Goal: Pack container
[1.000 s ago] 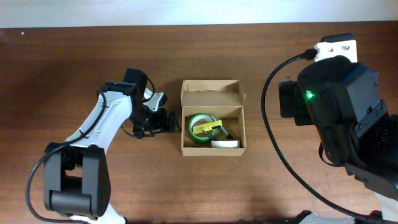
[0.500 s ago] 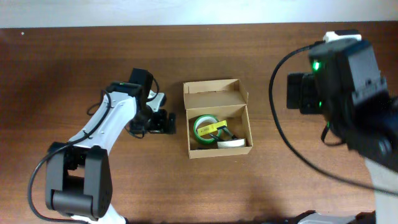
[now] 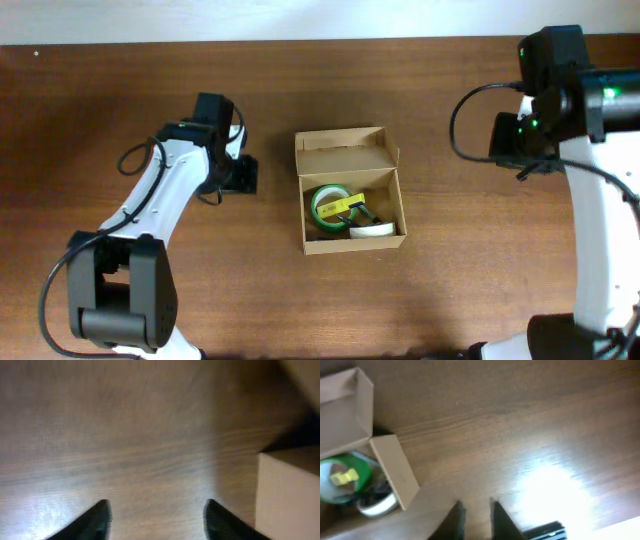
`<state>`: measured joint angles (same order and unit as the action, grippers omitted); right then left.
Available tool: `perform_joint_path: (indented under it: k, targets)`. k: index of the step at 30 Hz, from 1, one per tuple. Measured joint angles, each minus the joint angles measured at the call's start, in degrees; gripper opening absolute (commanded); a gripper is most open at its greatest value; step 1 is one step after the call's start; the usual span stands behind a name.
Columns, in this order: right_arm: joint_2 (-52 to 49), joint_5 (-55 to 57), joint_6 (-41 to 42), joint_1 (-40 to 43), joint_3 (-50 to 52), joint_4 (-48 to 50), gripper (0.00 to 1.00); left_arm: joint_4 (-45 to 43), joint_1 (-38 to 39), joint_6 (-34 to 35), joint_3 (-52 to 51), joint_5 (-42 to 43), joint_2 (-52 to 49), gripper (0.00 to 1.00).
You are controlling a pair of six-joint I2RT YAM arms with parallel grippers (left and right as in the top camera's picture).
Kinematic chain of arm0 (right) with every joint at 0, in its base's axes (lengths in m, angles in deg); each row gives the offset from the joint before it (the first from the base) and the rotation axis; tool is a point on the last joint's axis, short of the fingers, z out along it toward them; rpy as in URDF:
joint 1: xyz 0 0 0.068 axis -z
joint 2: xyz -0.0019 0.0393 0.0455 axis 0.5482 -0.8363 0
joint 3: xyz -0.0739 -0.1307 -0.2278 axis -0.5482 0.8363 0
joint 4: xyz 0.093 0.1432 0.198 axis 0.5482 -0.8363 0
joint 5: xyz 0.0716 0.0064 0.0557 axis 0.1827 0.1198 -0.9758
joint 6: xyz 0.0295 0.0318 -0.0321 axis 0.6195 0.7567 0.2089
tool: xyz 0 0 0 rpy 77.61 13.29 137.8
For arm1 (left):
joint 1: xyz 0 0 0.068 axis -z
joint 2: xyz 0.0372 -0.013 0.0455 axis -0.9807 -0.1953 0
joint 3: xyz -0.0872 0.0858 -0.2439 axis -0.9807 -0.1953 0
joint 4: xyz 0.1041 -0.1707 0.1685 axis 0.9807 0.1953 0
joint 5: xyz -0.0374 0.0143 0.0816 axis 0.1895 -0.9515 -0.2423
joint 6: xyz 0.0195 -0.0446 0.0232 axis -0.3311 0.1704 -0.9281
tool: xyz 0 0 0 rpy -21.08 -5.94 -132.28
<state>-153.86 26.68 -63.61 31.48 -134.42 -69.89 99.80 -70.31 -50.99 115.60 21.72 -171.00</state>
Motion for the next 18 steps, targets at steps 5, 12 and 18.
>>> perform_joint_path:
  k: [5,12,18]
  targets:
    - [-1.6,-0.6,0.1,2.6,2.7,5.4,0.04,-2.2,0.0,0.2,0.9,1.4,0.0,0.14]
    - [-4.7,-0.7,-0.1,3.4,4.6,12.6,0.04,-5.7,0.0,0.5,0.9,1.9,0.0,0.02]
    - [-10.6,-1.3,-0.3,3.4,7.0,14.6,0.04,-11.3,0.0,2.2,0.9,1.9,0.0,0.02]
